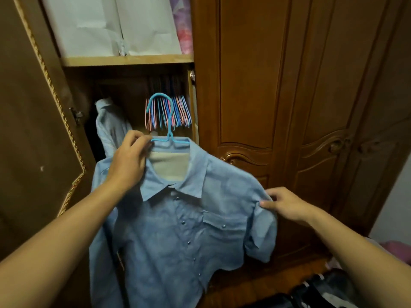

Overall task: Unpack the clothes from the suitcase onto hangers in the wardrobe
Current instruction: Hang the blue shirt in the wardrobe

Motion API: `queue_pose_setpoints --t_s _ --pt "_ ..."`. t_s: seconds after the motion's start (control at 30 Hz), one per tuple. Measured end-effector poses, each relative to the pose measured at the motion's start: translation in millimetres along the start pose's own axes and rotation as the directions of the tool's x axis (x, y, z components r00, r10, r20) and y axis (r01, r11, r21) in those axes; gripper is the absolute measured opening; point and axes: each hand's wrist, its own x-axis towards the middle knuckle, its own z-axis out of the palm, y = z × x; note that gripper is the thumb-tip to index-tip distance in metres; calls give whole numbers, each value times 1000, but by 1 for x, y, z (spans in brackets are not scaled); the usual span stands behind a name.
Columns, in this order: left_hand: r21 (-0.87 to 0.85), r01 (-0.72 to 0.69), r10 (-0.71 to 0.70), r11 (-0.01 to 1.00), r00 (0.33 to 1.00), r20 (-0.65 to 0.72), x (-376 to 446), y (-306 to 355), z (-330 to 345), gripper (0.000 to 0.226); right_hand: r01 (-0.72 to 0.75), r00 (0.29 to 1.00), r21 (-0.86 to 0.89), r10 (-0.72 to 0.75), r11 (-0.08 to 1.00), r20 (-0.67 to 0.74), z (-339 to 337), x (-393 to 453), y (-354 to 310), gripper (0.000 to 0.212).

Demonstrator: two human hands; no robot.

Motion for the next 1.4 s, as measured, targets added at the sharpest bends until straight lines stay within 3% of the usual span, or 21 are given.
queue_pose_setpoints --t_s 0.07,0.13,0.2,0.23,0.27,0.33,0.37,0.4,0.47,0.5,0.57,0.63,0.67,0.7,0.77,0.83,0.93,1.0,1.1,1.17,1.4 --pt "200 -37 15 979 994 112 -12 -13 -5 33 102 930 -331 -208 938 -304 -9 -3 1 14" --pt "396 -49 -30 917 981 192 -20 -21 -6 39 156 785 -559 -446 814 -431 -3 -21 -12 27" --pt "484 6 -115 875 974 196 -19 -19 -2 34 235 769 -724 -580 649 -270 23 -41 -19 44" --pt "499 35 -151 866 969 193 -16 -15 2 30 259 826 -798 -553 545 -110 39 -45 -18 46" --pt "499 58 -177 865 965 194 -14 -10 5 27 250 900 -834 -435 492 13 49 -46 -19 41" --pt "461 89 -201 883 959 201 -11 -4 12 23 74 991 -804 -134 590 -7 50 -37 -29 33" --pt "417 97 -197 904 959 204 -11 -2 14 24 7 996 -752 -73 659 -55 44 -29 -38 38" --pt "350 94 -176 932 962 209 -10 -2 16 26 -4 986 -690 -113 724 -125 37 -19 -46 44" --pt "172 72 -108 982 972 208 -9 -6 21 23 107 929 -615 -299 781 -218 21 3 -64 58" --pt "86 56 -72 995 978 198 -8 -11 23 19 174 930 -593 -329 786 -164 16 13 -76 67" --pt "-23 37 -32 999 985 171 -3 -20 28 9 287 956 -546 -268 787 117 17 29 -95 74" --pt "-73 46 -37 996 992 119 5 -33 32 8 324 932 -481 -187 815 311 32 35 -103 56" --pt "-83 58 -50 995 994 93 10 -40 34 8 331 921 -408 -198 851 334 41 36 -106 43" --pt "-90 76 -69 993 995 78 15 -49 39 8 332 919 -294 -237 896 316 49 35 -110 39" --pt "-104 136 -128 985 989 77 29 -75 49 8 325 922 -67 -301 943 243 63 40 -127 52" --pt "-114 203 -184 973 970 158 45 -105 60 14 358 929 -34 -353 933 109 73 53 -148 57" --pt "-2 259 -234 966 877 419 63 -144 73 29 375 900 -190 -405 907 -161 100 84 -170 48" --pt "223 200 -289 954 812 506 64 -171 74 38 310 923 -285 -360 907 -139 128 102 -175 40" --pt "546 140 -366 826 869 332 59 -213 63 43 234 960 -359 -274 903 -63 178 120 -173 38" --pt "685 186 -406 704 897 173 64 -239 47 46 224 959 -343 -269 912 -88 204 136 -181 42" --pt "751 180 -242 635 970 -27 86 -256 18 32 269 900 -418 -381 868 -211 240 212 -263 56"
